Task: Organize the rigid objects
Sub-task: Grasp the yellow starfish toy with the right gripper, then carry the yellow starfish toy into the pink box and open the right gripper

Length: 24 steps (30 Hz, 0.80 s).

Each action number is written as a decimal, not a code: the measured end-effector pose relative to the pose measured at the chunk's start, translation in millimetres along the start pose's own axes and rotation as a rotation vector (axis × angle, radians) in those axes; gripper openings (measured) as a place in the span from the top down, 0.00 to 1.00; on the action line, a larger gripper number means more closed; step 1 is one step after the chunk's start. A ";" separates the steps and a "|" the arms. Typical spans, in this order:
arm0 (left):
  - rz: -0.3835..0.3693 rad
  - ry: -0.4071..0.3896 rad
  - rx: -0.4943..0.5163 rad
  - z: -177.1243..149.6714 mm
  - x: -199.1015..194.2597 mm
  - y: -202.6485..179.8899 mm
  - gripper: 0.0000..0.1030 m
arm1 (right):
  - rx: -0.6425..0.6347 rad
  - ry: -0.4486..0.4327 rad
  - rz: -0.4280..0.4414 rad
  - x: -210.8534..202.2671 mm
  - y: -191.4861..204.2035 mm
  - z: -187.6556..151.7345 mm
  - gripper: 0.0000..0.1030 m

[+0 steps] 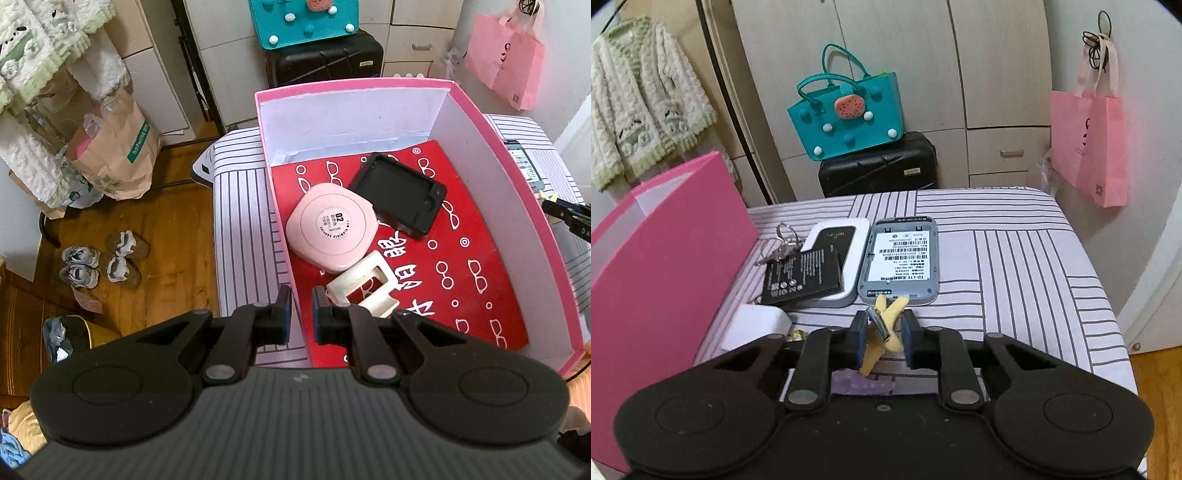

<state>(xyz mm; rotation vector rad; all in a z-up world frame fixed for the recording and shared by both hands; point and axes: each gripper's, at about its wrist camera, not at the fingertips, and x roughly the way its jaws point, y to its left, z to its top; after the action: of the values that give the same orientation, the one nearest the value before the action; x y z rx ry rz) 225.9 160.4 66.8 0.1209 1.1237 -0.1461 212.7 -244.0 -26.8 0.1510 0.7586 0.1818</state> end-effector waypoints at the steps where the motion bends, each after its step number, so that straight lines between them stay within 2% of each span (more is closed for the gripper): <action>1: 0.000 -0.001 0.001 0.2 0.2 0.1 0.90 | 0.009 0.003 0.004 -0.8 -1.2 0.7 0.78; 15: -0.016 -0.019 -0.003 -1.4 0.4 2.5 0.90 | 0.082 0.010 0.057 -21.5 -7.2 8.9 0.79; 24: -0.021 -0.028 -0.007 -3.1 0.9 2.6 0.90 | 0.093 0.000 0.215 -47.4 16.6 32.9 0.81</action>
<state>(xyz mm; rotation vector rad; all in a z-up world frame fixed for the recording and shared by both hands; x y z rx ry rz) 224.0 163.4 64.7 0.1004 1.0980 -0.1618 200.0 -240.4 31.8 0.3212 0.7508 0.3509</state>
